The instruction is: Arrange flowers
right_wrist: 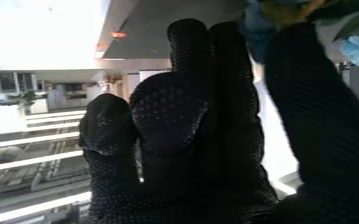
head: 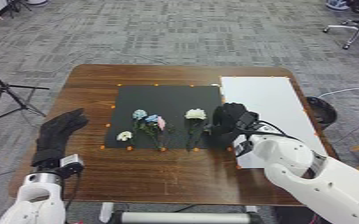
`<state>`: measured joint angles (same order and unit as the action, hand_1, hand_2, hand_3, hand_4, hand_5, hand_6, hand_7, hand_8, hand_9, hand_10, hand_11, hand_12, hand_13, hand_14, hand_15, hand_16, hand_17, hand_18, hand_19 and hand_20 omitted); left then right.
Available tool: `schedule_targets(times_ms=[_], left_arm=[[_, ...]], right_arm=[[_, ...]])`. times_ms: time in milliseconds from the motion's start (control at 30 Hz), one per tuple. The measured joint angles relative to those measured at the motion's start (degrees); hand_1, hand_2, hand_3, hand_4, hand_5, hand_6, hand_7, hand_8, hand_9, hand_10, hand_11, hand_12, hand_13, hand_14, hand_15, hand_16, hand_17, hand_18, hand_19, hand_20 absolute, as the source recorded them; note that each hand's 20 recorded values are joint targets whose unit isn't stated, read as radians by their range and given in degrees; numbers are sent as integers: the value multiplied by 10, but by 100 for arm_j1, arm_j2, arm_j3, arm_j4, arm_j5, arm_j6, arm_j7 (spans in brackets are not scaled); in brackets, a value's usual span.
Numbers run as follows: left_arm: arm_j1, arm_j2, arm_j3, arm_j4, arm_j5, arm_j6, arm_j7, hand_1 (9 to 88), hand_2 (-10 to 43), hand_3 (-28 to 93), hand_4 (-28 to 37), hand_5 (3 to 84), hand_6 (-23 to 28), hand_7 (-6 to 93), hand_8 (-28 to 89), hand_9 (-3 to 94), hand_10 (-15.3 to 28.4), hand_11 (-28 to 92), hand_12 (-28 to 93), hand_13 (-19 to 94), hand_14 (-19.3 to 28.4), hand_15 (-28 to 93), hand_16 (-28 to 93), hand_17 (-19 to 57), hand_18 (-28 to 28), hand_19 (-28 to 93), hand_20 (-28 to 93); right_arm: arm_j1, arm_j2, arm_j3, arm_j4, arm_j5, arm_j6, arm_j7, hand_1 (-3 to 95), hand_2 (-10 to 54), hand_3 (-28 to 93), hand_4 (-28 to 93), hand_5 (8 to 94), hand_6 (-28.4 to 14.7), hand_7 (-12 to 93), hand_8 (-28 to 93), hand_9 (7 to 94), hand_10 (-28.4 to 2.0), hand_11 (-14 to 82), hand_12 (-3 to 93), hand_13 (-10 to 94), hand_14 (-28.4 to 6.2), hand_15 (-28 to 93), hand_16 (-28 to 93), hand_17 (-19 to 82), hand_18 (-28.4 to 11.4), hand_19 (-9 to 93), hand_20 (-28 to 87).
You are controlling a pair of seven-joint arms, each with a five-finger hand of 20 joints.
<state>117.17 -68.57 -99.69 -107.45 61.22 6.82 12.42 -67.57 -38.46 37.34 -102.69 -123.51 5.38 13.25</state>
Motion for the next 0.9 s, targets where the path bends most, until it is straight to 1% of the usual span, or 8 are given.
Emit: schedule_targets(times_ms=[33,67,367,467,600,667,800,900], left_arm=[[2,-2,-7,-1,1,-1,-1,277,42,688,-273,531,13,164,-71,518,143,245,154,412,185,271,9,73,122,113,189],[5,-3,-13,-1,2,-2,-2,278,41,687,-272,531,13,163,-71,518,143,245,154,412,185,271,9,73,122,113,189],[26,-4,-39,-12,14,-20,-11,283,35,682,-264,528,13,163,-71,516,143,244,153,411,185,270,10,72,122,111,188],[35,-4,-41,-22,15,-20,-14,284,35,680,-263,528,13,163,-71,516,143,244,153,411,185,269,10,72,122,111,188],[49,-2,-43,-30,16,-22,-18,284,35,679,-263,528,13,162,-71,516,144,243,153,410,185,269,10,72,122,111,188],[55,0,-46,-32,16,-24,-24,283,35,679,-262,528,13,163,-71,516,144,243,154,411,185,269,10,72,122,111,188],[60,2,-55,-33,19,-33,-39,284,35,679,-262,528,13,163,-71,516,143,243,154,411,185,269,10,72,122,110,188],[60,4,-57,-33,19,-35,-47,284,35,678,-264,528,12,164,-71,516,143,243,154,411,185,270,10,72,122,111,188]], right_arm=[[1,-2,40,-10,14,-53,-18,385,-95,643,-117,703,4,173,-72,741,-131,150,181,813,-61,644,326,455,-218,924,563],[2,-2,69,-18,25,-91,-32,378,-95,648,-118,701,3,174,-86,738,-132,149,180,812,-61,644,326,455,-219,923,563],[-64,2,415,-174,105,-437,-83,340,-95,646,-116,671,-10,154,-83,708,-133,133,177,795,-71,640,325,436,-223,909,567],[-221,0,771,-292,175,-557,-75,315,-90,643,-111,663,-15,144,-79,693,-139,126,177,774,-89,638,324,416,-231,896,571],[-552,0,1352,-619,571,-571,51,299,-8,621,-115,662,-22,136,-73,686,-151,119,178,728,-122,577,297,367,-237,822,555],[-753,-1,1647,-877,1048,-549,203,296,18,618,-118,664,-25,134,-72,685,-152,117,177,707,-133,552,290,348,-236,790,547],[-1178,-78,2160,-1394,2135,-325,442,306,73,581,-127,660,-31,121,-72,680,-152,107,167,716,-138,551,290,352,-238,790,552],[-1476,-238,2380,-1677,2663,-147,466,318,109,537,-125,648,-35,105,-67,671,-150,92,154,747,-128,563,290,379,-240,823,556]])
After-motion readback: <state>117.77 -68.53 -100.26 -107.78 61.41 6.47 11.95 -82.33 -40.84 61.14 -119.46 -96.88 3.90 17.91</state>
